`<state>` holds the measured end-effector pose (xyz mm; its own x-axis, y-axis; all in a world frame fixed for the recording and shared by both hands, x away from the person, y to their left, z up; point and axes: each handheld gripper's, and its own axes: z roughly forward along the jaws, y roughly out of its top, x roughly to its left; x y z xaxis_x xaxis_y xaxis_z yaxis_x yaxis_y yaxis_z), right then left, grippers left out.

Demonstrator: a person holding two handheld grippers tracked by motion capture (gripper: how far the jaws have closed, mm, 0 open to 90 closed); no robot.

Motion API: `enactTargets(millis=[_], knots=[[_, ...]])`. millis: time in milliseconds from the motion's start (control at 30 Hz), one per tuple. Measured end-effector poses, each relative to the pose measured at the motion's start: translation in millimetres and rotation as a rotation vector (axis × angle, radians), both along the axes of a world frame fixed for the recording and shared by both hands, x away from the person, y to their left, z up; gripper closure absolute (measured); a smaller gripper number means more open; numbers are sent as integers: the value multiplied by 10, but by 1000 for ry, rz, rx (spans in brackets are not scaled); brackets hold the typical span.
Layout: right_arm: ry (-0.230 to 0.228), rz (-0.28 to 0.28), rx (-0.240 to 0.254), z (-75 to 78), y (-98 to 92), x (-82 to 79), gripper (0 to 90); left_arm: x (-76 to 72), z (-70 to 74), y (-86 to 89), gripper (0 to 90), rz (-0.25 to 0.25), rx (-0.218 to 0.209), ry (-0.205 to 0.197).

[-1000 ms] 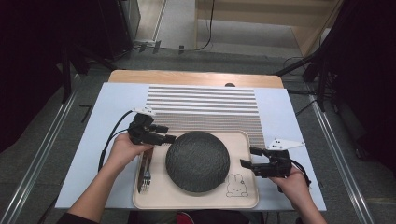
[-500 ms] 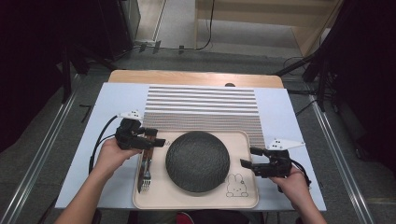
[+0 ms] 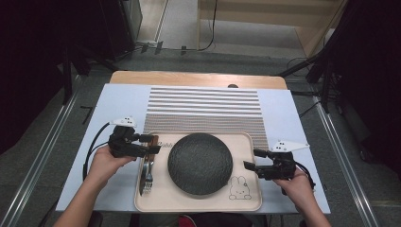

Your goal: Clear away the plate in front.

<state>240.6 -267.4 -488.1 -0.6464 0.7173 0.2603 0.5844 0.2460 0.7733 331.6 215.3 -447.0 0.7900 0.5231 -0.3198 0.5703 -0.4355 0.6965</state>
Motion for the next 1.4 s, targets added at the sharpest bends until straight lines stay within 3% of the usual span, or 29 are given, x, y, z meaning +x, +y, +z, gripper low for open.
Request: enactTargets(millis=[833,1133,1400], knots=[[4,-3,-2,0,-2,-2,284,-212,-132,303,326,33,59,19],[0,1,-7,-7,0,1,284,-235,-181,405,326,48,68,23],[0,1,-7,-7,1,2,284,-220,-207,396,326,53,84,34]])
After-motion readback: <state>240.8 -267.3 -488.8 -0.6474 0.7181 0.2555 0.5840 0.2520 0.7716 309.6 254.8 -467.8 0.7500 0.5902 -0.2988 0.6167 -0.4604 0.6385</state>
